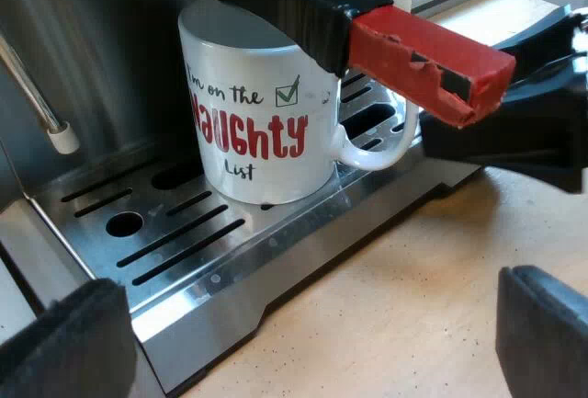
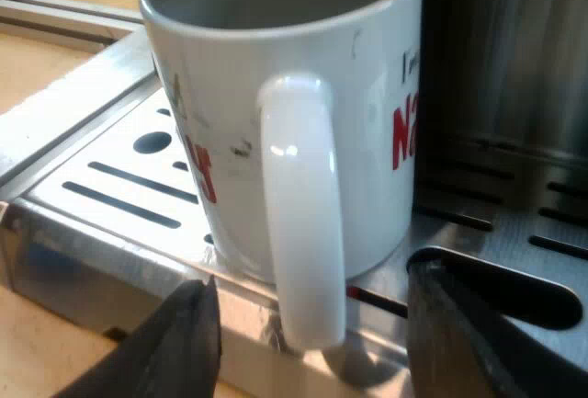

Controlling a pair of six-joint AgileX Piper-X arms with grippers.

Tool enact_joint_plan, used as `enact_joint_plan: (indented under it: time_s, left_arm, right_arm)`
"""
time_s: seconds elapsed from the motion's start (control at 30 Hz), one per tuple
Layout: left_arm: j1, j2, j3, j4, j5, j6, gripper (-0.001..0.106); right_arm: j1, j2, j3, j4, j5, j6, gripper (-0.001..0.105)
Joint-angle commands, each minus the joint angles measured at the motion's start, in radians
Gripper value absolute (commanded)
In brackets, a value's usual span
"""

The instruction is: Place mug into machine

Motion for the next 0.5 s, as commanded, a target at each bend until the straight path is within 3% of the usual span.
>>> enact_joint_plan:
  time_s: [0.03, 0.5]
  left_arm:
    - [-0.002, 0.001, -0.003, -0.012, -0.007, 0.001, 0.081]
    - [-0.002, 0.001, -0.003, -0.006, -0.007, -0.001, 0.081]
  right_arm:
    - [0.0, 0.031, -0.034, -0.036, 0.003, -0.011, 0.048]
    - [-0.024, 0.225, -0.259, -0.03, 0.01, -0.011, 0.048]
